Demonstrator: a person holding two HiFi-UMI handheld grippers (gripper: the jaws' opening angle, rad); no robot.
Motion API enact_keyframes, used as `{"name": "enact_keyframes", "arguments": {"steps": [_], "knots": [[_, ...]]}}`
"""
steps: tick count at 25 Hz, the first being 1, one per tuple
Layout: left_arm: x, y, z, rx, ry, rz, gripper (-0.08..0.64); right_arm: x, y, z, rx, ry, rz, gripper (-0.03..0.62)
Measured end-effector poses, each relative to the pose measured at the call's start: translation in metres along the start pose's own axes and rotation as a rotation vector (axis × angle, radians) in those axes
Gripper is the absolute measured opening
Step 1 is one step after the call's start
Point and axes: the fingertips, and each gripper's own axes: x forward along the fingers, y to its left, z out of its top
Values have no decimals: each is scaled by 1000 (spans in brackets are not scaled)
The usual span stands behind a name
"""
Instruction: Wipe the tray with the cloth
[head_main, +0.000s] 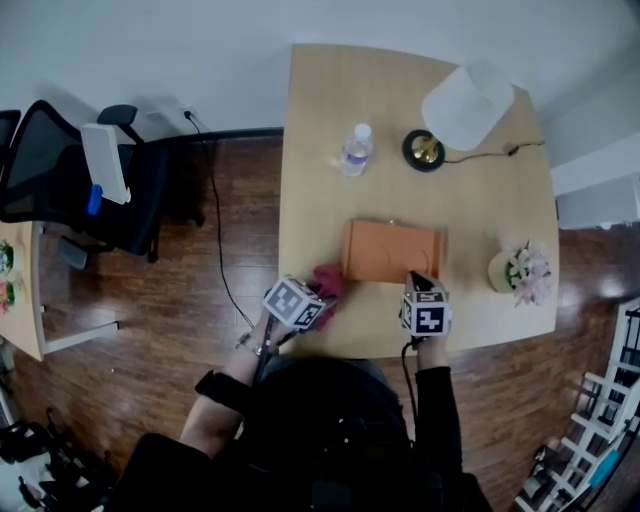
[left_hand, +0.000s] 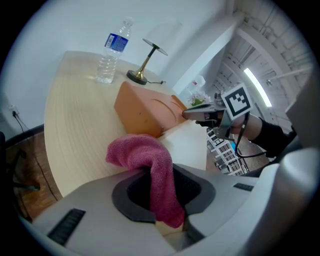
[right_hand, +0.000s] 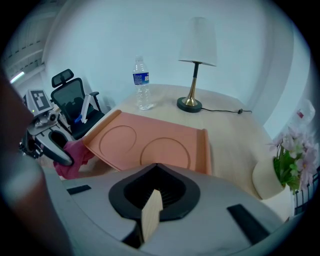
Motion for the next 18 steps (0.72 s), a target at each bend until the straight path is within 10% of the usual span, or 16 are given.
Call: {"name": "enact_keyframes", "arguments": {"steps": [11,18], "knots": [[-7,115,147,-43,-138,177,95,-5,5,4,-5,1,-5,8],[7,133,155,-133,-161,168,95,-8,9,7,11,-15,7,8]]}}
